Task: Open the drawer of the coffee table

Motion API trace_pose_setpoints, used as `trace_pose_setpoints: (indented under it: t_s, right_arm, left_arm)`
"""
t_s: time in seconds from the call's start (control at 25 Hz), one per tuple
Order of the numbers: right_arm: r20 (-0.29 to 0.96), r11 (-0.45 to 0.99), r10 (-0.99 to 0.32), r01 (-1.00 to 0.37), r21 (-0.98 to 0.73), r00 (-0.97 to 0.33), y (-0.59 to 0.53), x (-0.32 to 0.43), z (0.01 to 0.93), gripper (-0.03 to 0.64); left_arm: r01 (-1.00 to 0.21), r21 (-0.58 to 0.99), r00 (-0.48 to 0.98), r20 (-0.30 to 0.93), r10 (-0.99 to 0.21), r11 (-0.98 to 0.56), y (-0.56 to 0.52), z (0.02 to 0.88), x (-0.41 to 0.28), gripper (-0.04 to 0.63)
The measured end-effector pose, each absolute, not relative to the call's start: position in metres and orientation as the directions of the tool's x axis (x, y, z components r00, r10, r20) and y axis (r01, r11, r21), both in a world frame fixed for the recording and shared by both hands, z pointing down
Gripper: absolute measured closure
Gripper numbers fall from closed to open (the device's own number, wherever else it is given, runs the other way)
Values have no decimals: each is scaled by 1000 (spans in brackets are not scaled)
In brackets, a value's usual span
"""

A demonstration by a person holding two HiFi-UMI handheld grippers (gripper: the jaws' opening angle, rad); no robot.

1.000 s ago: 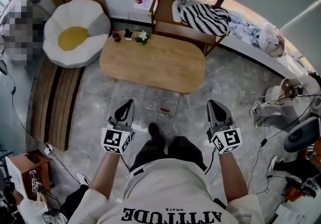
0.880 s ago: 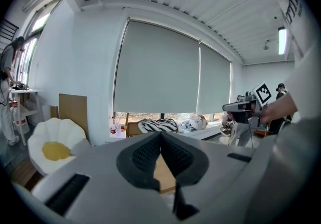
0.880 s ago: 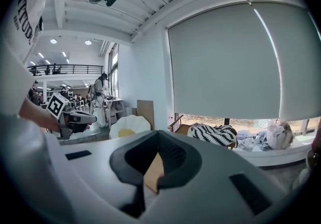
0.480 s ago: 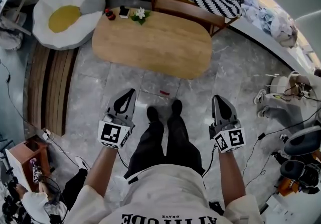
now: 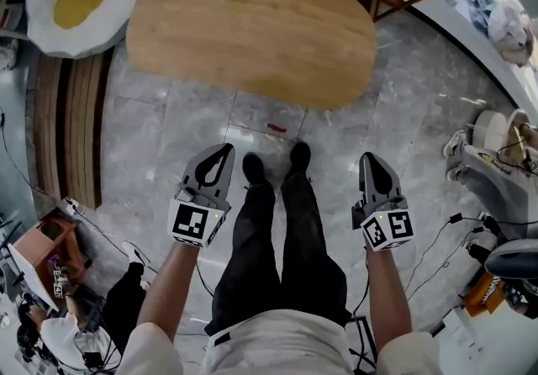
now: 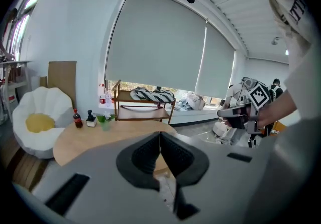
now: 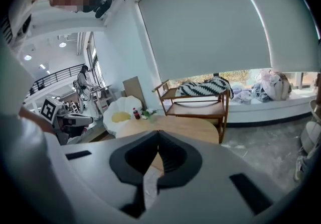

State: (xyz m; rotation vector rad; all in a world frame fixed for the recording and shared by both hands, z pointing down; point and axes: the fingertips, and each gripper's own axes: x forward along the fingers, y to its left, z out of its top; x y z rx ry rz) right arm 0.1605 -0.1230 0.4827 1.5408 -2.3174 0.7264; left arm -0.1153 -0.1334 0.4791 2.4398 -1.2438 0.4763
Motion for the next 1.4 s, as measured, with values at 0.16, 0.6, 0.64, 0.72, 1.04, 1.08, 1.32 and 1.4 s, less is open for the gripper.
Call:
trace_pose_setpoints:
  t_s: [0.16,0.6,0.64,0.72,1.04,1.08,1.32,1.4]
  right_arm:
    - [508,280,-751,-900,-334,-422,-126,162,558,601]
    - [526,95,-705,-798,-595,-476,-110,163,760,529]
    - [522,101,-698,-789,-607,-491,-108,161,773,509]
    - [514,134,-678,-776,-617,-526,-103,153,799,486]
    - [433,149,-685,-694,-705,-586,-107,125,887,437]
    - [427,159,-684,-692,-704,-592,-110,122,898,432]
    - [391,174,-680,-655,-735,-620,-123,100,948,394]
    - [376,171,-684,-639,-750,-625,-128,96,959,383]
  left_arm:
    - [-821,221,562,482,-673,-527,-134,549,-99,575]
    - [-766,308,627,548,-553,-563,-112,729,-59,575]
    - [-766,304,627,549,-553,-567,-114,743,-57,575]
    - [-762,276,625,553,-552,-586,-116,768,-55,575]
    - [-755,326,647,516,-562,-569,-119,847,-56,575]
    - [-752,335,651,514,-558,-568,-120,860,-55,575]
    - [-731,418,680,522,-516,-540,-117,926,-49,571]
    - [-719,430,692,520,-502,-546,-117,941,-46,561]
